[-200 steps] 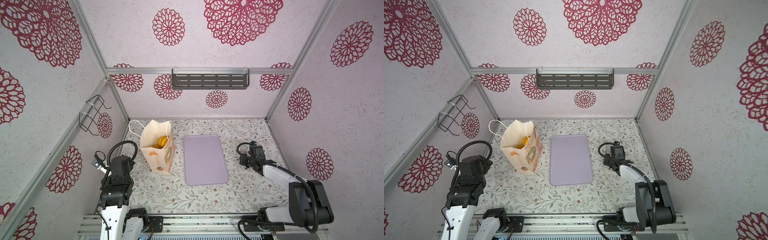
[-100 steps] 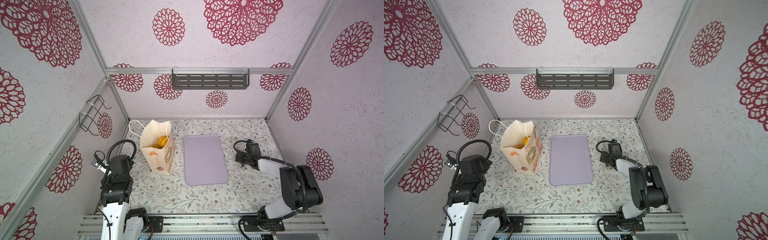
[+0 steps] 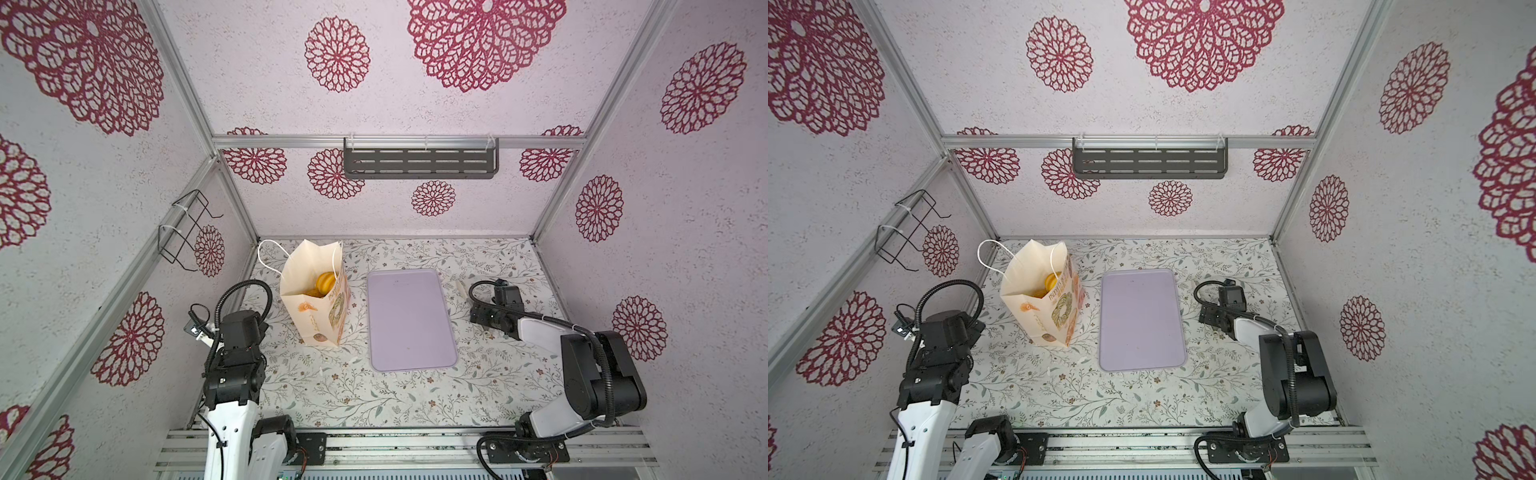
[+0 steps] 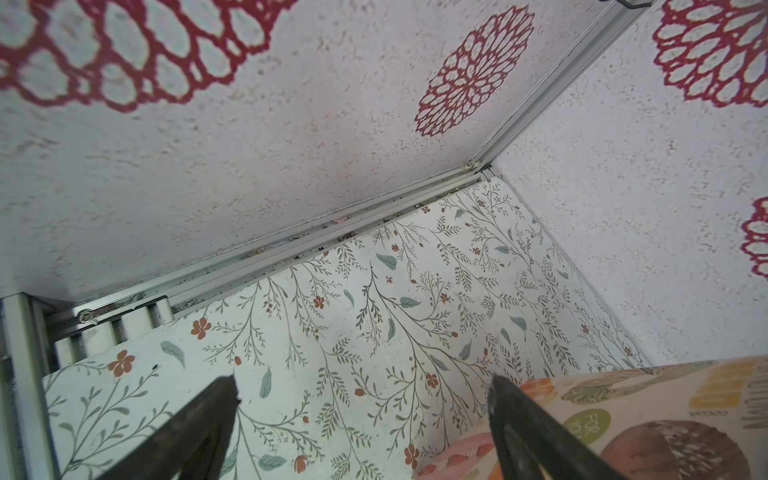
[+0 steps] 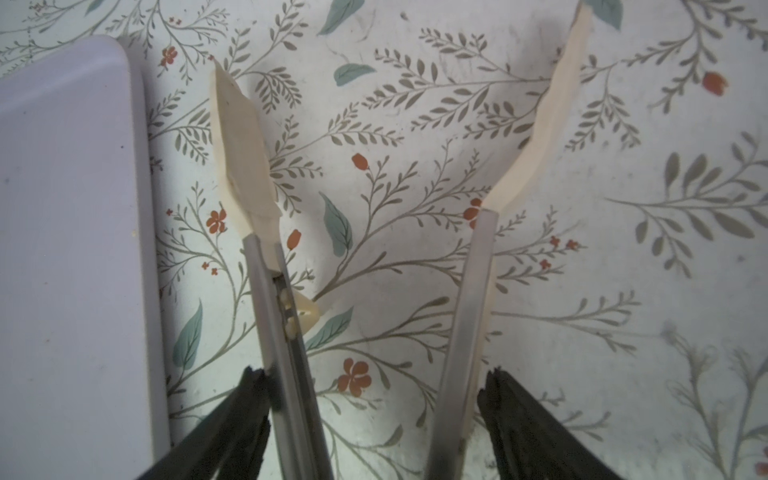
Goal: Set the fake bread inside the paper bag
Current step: 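Lower the tongs onto the table beside the tray and release them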
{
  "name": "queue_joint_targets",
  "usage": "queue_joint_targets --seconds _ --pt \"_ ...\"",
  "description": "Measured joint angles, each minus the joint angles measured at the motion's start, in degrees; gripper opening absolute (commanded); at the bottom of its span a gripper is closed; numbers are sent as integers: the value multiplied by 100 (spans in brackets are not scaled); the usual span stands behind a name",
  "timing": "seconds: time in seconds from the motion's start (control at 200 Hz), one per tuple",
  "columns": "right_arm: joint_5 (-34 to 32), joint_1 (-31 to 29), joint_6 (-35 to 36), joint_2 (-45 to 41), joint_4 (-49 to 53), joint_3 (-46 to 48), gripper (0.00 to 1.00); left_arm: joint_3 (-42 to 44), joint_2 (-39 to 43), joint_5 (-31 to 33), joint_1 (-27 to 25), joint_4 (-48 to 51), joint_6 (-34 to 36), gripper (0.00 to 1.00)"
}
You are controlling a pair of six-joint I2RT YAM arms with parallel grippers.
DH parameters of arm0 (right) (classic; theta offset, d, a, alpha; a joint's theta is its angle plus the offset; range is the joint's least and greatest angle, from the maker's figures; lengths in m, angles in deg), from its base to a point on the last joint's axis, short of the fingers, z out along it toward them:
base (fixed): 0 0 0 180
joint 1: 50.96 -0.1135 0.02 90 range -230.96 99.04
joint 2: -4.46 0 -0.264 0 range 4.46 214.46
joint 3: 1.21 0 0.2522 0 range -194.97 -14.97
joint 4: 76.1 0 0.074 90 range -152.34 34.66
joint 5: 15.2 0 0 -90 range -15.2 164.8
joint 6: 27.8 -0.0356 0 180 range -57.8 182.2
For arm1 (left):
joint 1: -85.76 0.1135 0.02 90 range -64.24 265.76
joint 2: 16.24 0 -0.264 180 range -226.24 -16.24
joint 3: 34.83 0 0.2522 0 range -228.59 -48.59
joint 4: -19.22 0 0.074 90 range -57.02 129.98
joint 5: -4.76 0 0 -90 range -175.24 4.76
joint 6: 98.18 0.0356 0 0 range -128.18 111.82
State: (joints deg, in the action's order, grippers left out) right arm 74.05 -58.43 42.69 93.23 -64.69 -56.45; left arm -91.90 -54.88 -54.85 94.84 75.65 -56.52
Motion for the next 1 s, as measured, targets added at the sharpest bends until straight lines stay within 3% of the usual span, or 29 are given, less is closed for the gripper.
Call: queue_joint_targets --seconds 0.045,0.706,0.996 --pt "4 13 -20 -50 31 0 99 2 -2 -11 9 -2 -7 97" --pt "103 380 -59 -1486 96 442 99 229 -247 -96 46 -339 164 97" --pt "103 625 -109 -1880 -57 660 99 815 -166 -251 46 -964 358 97"
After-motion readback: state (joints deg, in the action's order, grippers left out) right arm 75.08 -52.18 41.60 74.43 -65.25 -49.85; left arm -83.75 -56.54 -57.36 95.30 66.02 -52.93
